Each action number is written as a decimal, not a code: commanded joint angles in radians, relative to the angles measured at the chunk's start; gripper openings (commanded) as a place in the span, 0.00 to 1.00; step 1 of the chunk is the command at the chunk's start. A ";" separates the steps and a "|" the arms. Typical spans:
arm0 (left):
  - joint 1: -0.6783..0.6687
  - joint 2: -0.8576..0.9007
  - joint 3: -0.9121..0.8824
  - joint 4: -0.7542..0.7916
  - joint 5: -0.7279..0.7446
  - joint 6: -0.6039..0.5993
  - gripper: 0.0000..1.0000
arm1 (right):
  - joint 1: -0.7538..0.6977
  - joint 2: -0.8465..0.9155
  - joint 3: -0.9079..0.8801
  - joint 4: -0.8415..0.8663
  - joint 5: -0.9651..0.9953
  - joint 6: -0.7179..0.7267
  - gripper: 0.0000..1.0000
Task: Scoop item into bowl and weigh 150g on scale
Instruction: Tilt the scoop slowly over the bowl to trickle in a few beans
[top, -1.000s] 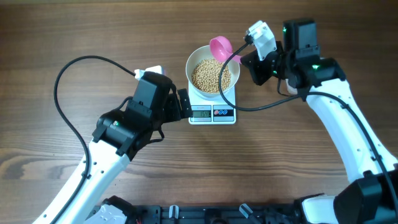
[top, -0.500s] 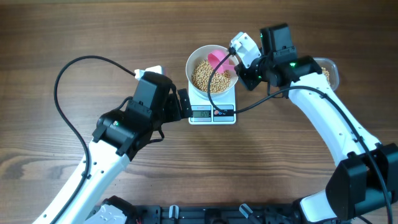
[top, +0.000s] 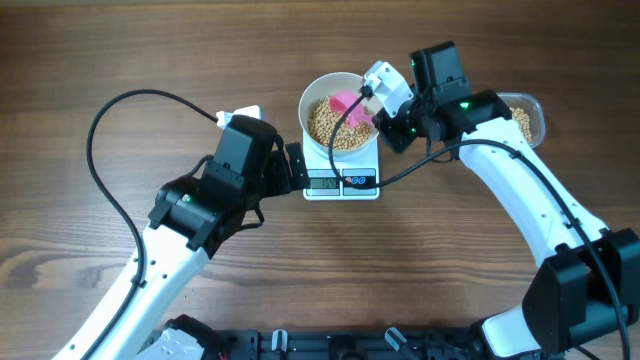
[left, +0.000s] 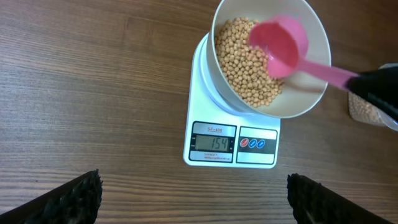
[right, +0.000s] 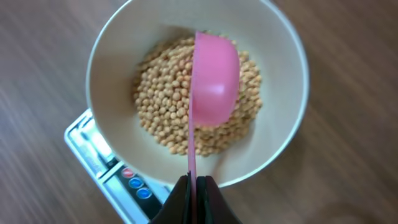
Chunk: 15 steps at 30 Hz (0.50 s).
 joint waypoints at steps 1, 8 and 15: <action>0.005 -0.007 0.001 0.002 -0.010 0.008 1.00 | 0.004 0.015 0.005 -0.041 -0.061 -0.016 0.04; 0.005 -0.007 0.001 0.002 -0.010 0.008 1.00 | 0.004 0.015 0.005 -0.067 -0.150 0.035 0.04; 0.005 -0.007 0.001 0.002 -0.010 0.008 1.00 | -0.023 0.014 0.005 0.002 -0.151 0.328 0.05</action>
